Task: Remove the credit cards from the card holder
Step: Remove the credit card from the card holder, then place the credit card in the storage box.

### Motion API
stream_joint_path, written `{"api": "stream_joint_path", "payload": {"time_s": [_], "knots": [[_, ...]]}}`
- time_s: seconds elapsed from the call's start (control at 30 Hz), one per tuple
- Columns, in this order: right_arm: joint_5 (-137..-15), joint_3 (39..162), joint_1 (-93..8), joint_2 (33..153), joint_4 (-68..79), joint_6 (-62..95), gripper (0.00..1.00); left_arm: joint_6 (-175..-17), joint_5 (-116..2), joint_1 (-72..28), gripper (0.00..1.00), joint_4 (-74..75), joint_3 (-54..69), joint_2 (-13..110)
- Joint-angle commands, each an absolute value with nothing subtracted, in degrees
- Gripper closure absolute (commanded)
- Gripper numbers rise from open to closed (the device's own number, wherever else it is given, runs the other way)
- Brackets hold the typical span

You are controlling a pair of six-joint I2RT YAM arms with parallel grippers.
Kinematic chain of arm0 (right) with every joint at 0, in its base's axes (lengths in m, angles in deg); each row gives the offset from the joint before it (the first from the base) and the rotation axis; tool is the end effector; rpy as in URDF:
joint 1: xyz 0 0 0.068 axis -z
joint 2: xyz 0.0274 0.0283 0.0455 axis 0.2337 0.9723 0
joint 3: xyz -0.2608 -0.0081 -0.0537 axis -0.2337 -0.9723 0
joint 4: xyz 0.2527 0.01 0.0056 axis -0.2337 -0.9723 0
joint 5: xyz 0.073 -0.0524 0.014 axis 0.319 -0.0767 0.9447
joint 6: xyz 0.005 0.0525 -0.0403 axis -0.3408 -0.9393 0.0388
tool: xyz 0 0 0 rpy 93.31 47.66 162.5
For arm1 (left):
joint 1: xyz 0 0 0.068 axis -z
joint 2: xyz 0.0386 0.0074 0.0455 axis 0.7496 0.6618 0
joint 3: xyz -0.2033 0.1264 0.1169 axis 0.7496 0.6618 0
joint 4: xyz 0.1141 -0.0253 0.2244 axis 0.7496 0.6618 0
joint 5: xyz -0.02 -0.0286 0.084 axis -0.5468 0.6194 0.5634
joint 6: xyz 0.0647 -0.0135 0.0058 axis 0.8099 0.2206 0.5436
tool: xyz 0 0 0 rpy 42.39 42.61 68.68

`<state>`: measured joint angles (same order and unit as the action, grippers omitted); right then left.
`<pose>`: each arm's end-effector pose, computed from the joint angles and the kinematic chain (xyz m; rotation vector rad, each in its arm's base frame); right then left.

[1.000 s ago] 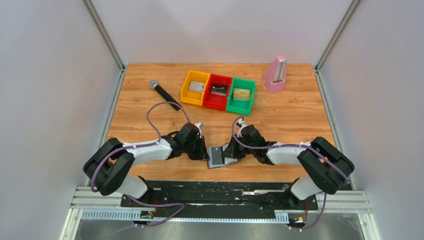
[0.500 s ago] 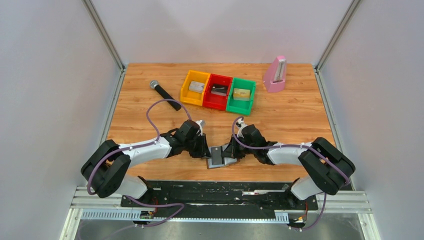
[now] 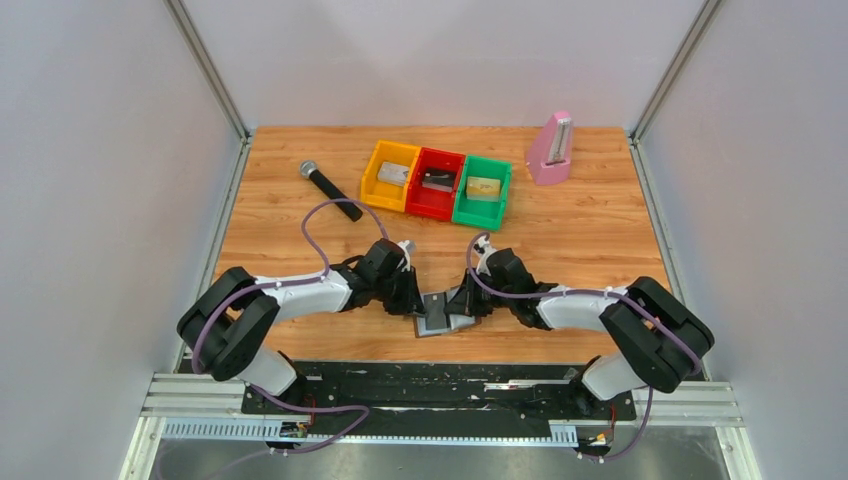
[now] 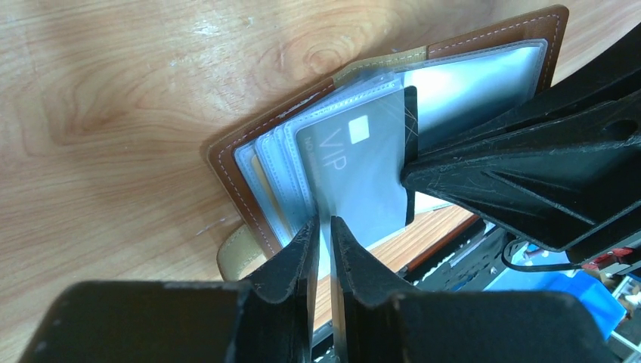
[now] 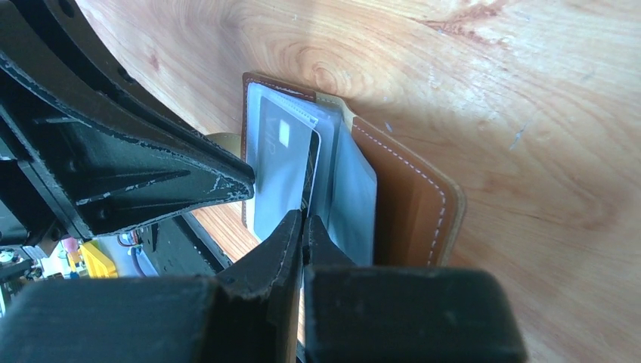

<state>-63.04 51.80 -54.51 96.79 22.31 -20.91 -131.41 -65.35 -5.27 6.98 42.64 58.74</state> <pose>0.1877 0.1872 0.1194 -0.1306 2.5340 1.0960 0.1919 -0.2014 0.1344 0.0374 2.7329 -0.9341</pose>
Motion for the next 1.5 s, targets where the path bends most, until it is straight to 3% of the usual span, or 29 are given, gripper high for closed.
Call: {"api": "stream_joint_path", "payload": {"time_s": [0.0,0.53,0.9,1.13,1.47], "knots": [[-61.7,50.3,-53.2,94.7,21.9,-18.0,1.0,-128.5,-60.9,-5.3,0.81,7.9,43.2,61.8],[-56.9,49.1,-46.5,89.1,17.5,-13.8,1.0,-127.9,-60.0,-5.3,0.81,9.3,43.7,62.9],[-54.6,52.5,-43.9,82.6,6.6,-8.3,1.0,-128.3,-60.9,-5.3,0.8,10.0,42.0,62.2],[-53.0,55.5,-43.0,82.1,1.8,-5.3,1.0,-128.3,-61.8,-5.3,0.71,12.6,39.7,59.0],[-50.8,59.3,-41.5,80.6,-3.0,-4.7,1.0,-124.3,-59.8,-5.3,0.51,17.6,34.7,51.1]]}}
